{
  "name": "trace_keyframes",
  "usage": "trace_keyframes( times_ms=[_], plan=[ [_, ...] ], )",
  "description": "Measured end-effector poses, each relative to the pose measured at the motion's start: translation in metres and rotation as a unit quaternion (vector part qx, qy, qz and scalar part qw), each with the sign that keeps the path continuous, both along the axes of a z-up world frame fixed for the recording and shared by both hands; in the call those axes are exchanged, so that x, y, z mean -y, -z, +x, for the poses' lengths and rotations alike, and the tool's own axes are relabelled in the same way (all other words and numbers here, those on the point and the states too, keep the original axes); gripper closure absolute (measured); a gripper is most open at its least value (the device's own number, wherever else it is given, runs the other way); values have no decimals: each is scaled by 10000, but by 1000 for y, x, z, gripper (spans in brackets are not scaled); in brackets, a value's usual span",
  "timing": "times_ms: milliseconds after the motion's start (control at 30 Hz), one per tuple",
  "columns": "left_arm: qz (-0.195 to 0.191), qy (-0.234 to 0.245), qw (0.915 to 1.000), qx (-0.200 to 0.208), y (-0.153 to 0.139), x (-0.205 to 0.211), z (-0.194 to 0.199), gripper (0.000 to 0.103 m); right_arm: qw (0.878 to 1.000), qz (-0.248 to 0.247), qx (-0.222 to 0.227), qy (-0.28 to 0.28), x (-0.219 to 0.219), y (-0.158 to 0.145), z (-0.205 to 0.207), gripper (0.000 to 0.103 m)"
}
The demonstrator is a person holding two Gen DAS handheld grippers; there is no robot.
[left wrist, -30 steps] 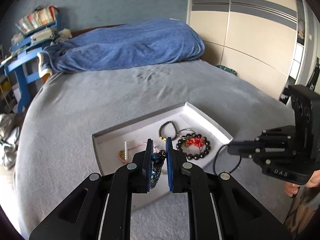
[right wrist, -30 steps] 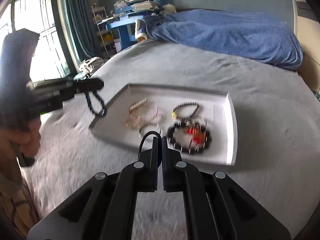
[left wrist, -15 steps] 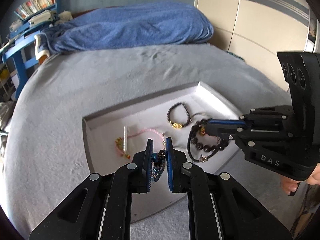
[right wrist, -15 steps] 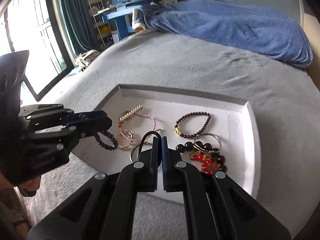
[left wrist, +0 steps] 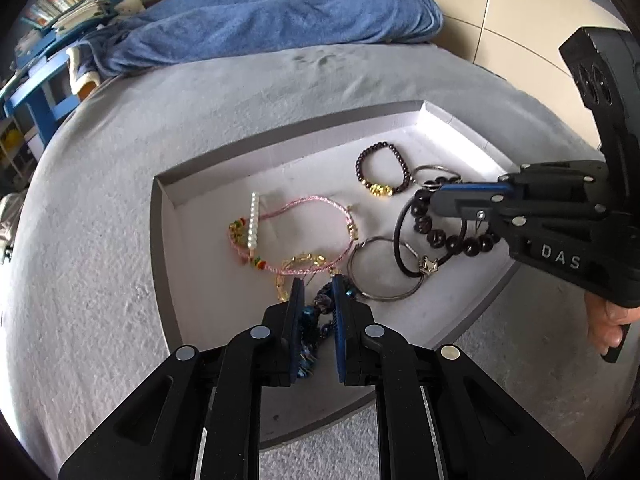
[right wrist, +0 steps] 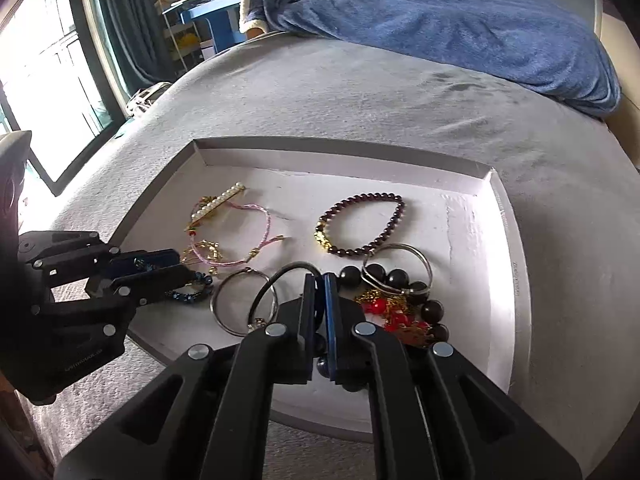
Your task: Organize jewelry
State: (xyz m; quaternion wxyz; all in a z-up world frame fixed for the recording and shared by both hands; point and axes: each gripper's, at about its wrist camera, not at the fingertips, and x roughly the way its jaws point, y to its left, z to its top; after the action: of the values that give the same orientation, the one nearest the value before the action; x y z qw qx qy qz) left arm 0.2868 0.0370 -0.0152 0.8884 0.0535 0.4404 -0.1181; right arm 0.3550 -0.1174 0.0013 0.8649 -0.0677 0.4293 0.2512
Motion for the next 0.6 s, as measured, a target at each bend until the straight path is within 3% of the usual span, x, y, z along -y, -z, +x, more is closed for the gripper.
trace_keyframes(
  times_ms=[100, 233, 333, 433, 600],
  plan=[
    [-67, -61, 9999, 80, -3, -2, -3, 72, 10000, 32, 34, 50, 3, -3, -1, 78],
    [-113, -72, 9995, 269, -10, -1, -11, 38, 9997, 131, 154, 120, 10, -10, -4, 60],
    [-107, -93, 9991, 397, -15, -2, -17, 33, 9991, 233, 225, 255, 20, -15, -6, 54],
    [-127, -274, 9982, 511, -19, -5, -21, 15, 9984, 280, 289, 408, 30, -18, -8, 43],
    [-129, -459, 9959, 771, -28, -6, -27, 11, 9967, 421, 354, 602, 44, -23, -13, 32]
  ],
)
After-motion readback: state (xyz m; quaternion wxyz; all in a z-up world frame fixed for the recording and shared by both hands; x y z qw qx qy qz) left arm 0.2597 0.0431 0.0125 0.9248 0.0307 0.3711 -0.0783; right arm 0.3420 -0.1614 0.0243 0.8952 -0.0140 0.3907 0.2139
